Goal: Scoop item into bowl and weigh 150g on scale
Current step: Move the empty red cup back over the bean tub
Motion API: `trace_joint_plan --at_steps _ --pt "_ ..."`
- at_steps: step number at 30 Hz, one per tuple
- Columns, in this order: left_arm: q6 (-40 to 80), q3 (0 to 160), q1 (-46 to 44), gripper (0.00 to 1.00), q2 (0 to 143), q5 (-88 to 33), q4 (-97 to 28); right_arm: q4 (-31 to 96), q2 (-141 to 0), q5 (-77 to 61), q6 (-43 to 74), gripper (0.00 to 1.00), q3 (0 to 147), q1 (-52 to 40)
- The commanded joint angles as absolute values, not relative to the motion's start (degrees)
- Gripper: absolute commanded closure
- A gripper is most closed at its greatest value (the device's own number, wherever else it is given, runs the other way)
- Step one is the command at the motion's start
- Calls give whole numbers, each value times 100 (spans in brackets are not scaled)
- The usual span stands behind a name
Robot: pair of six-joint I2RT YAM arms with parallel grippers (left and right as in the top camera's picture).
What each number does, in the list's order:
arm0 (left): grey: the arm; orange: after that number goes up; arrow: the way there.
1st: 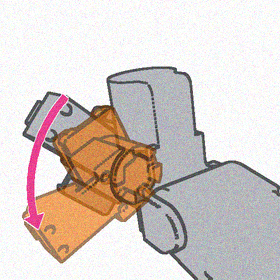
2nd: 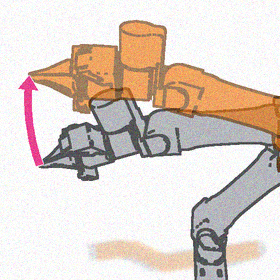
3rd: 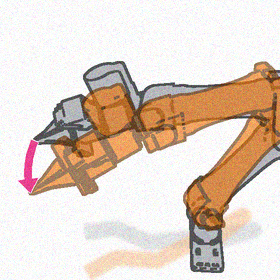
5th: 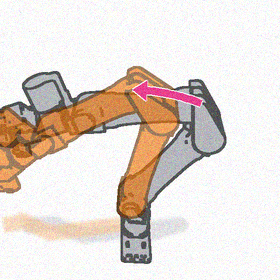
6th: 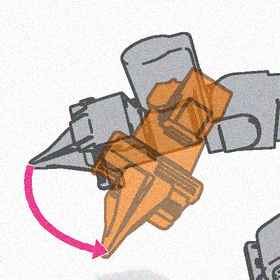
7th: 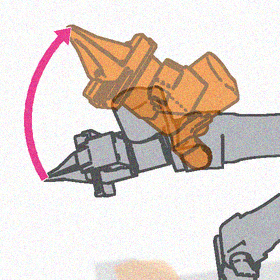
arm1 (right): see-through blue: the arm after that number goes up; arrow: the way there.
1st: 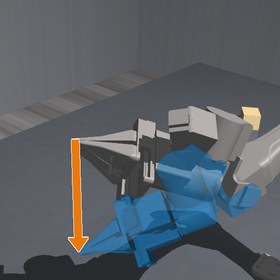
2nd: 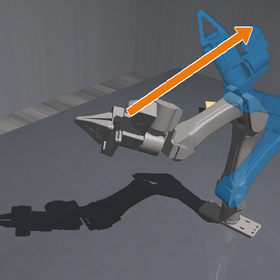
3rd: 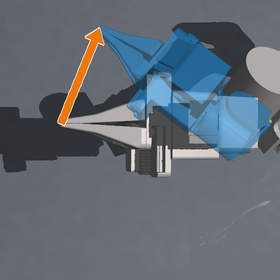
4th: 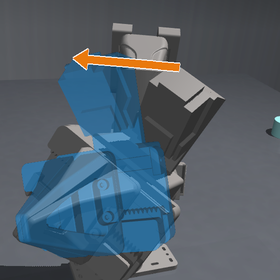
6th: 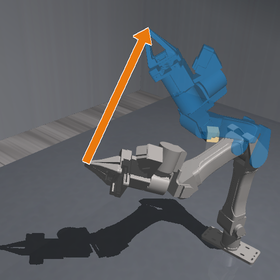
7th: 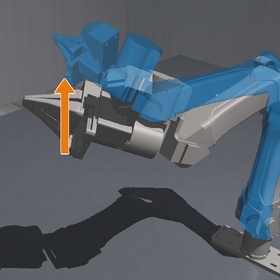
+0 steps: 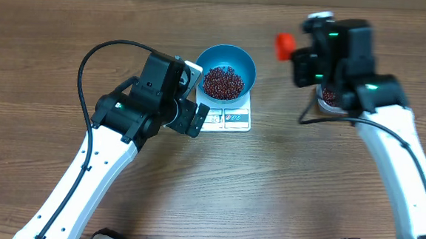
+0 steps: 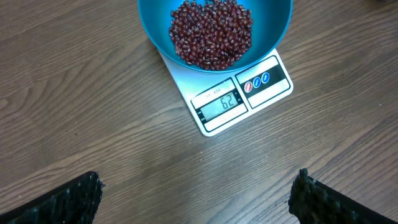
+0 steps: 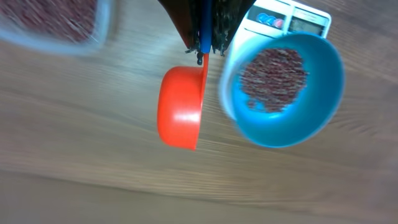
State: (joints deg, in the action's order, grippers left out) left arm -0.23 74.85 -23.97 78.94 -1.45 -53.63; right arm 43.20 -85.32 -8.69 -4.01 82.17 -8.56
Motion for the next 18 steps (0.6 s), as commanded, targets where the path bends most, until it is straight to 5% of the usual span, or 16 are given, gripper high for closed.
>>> trace_joint_plan --at_steps 1,8,18 --pt "-132 7561 -2401 0 7940 -126 -5354 4692 -8305 -808 -143 97 8573 -325" --pt "-132 7561 -2401 1 7940 -126 -5356 5384 -8322 -478 -62 97 8715 674" --pt "-130 7561 -2401 1 7940 -126 -5354 5631 -8982 60 -770 97 8713 838"
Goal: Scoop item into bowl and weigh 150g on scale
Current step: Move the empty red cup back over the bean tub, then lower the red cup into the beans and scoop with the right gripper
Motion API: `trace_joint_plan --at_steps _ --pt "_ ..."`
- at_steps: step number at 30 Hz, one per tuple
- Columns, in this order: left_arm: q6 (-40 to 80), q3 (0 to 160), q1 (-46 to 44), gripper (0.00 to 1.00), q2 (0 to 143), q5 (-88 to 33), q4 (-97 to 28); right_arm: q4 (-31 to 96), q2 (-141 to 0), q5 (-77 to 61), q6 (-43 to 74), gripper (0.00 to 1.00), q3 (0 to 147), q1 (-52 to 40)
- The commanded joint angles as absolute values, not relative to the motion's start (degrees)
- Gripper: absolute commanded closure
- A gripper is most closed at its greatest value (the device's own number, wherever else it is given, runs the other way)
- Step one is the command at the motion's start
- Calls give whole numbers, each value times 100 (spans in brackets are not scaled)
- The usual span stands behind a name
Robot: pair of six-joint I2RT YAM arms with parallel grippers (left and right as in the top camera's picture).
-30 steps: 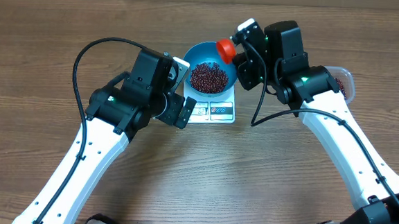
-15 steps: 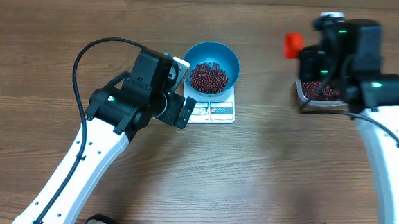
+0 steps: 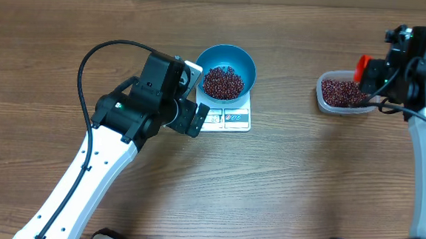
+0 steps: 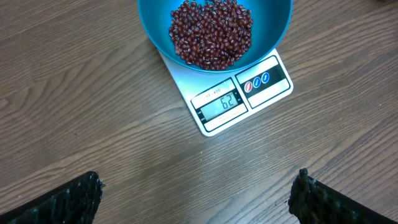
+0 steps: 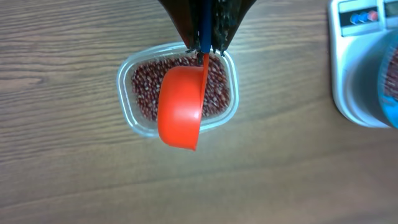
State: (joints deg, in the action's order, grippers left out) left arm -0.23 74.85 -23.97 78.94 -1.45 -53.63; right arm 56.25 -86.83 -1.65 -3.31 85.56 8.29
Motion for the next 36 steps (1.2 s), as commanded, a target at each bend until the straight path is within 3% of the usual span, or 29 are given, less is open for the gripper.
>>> trace_joint_plan --at_steps 1,14,36 --pt "-132 7561 -2401 0 7940 -126 -5356 5636 -9054 93 -834 97 8713 838" --pt "-132 7561 -2401 1 7940 -126 -5354 5948 -9878 934 -1387 96 8707 832" --pt "-130 7561 -2401 1 7940 -126 -5354 5701 -10510 1153 -1680 96 8635 530"
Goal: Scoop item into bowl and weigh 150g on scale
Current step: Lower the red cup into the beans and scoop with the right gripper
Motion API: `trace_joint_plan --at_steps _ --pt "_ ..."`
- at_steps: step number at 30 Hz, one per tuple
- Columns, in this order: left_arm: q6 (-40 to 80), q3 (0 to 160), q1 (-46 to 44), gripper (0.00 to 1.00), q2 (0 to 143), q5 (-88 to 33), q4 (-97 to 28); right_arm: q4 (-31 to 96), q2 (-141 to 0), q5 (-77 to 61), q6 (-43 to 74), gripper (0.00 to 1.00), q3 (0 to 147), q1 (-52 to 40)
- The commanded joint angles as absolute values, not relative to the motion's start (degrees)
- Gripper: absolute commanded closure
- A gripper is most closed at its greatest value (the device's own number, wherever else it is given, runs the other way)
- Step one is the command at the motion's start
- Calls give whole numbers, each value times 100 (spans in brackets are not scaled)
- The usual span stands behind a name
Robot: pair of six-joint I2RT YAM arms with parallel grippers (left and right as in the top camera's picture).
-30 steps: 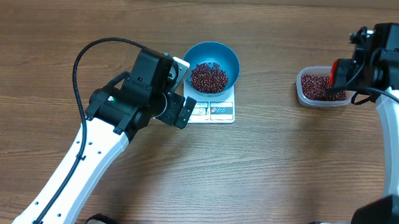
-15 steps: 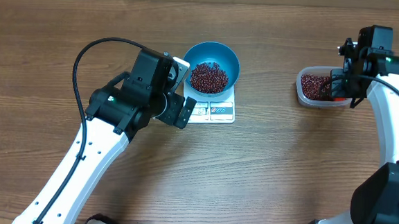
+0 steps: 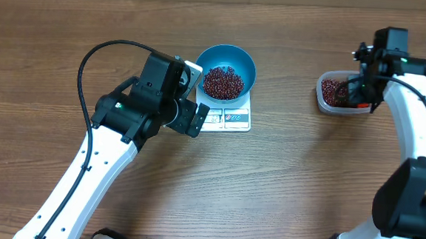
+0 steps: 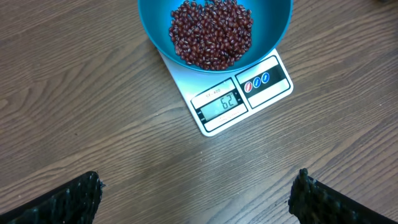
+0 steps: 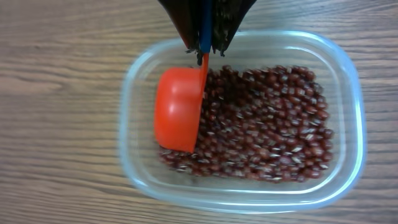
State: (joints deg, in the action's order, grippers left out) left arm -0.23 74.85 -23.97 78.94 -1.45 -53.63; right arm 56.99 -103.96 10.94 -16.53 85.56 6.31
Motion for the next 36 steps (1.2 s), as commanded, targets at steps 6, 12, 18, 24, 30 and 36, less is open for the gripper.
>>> trace_joint_plan --at_steps 6,12,18,24,30,36 --pt "-132 7561 -2401 0 7940 -128 -5354 5736 -10591 1146 -1682 96 8576 336" --pt "-132 7561 -2401 0 7940 -126 -5354 5743 -10591 880 -1680 96 8578 148" --pt "-132 7561 -2401 1 7940 -126 -5354 5765 -10589 386 -1629 97 8582 102" --pt "-132 7561 -2401 1 7940 -126 -5354 5900 -10586 89 -1520 97 8597 185" --pt "-132 7561 -2401 1 7940 -126 -5354 6001 -10578 -113 -1505 97 8600 281" --pt "-130 7561 -2401 1 7940 -126 -5354 6007 -10532 -696 -1505 96 8600 530"
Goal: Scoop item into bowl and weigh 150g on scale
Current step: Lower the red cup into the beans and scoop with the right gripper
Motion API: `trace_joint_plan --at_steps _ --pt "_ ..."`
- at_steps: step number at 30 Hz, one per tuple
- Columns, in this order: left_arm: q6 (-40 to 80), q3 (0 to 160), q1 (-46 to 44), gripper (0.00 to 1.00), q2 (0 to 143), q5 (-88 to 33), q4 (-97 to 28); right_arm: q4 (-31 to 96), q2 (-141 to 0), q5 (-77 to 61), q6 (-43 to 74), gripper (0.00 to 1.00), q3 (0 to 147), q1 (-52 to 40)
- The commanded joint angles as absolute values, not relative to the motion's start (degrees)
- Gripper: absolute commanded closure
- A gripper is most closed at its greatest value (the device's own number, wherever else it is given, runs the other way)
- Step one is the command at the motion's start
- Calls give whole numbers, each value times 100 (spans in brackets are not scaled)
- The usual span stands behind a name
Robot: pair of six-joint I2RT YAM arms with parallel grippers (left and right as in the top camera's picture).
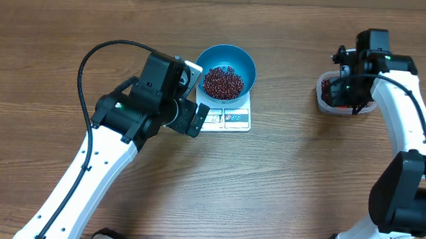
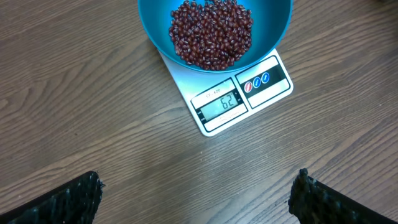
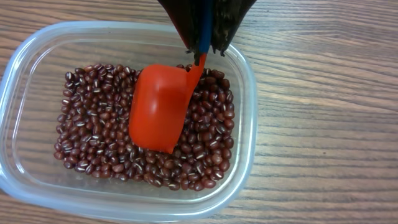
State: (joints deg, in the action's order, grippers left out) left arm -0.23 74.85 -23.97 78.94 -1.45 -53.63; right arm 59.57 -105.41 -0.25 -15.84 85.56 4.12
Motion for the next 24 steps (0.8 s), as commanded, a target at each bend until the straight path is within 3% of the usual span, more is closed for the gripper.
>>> trace_joint_plan --at_steps 1,24 --pt "-132 7561 -2401 0 7940 -126 -5354 6007 -10516 -753 -1505 96 8600 561" --pt "-130 7561 -2401 1 7940 -126 -5354 6007 -10436 -2071 -1503 96 8600 1448"
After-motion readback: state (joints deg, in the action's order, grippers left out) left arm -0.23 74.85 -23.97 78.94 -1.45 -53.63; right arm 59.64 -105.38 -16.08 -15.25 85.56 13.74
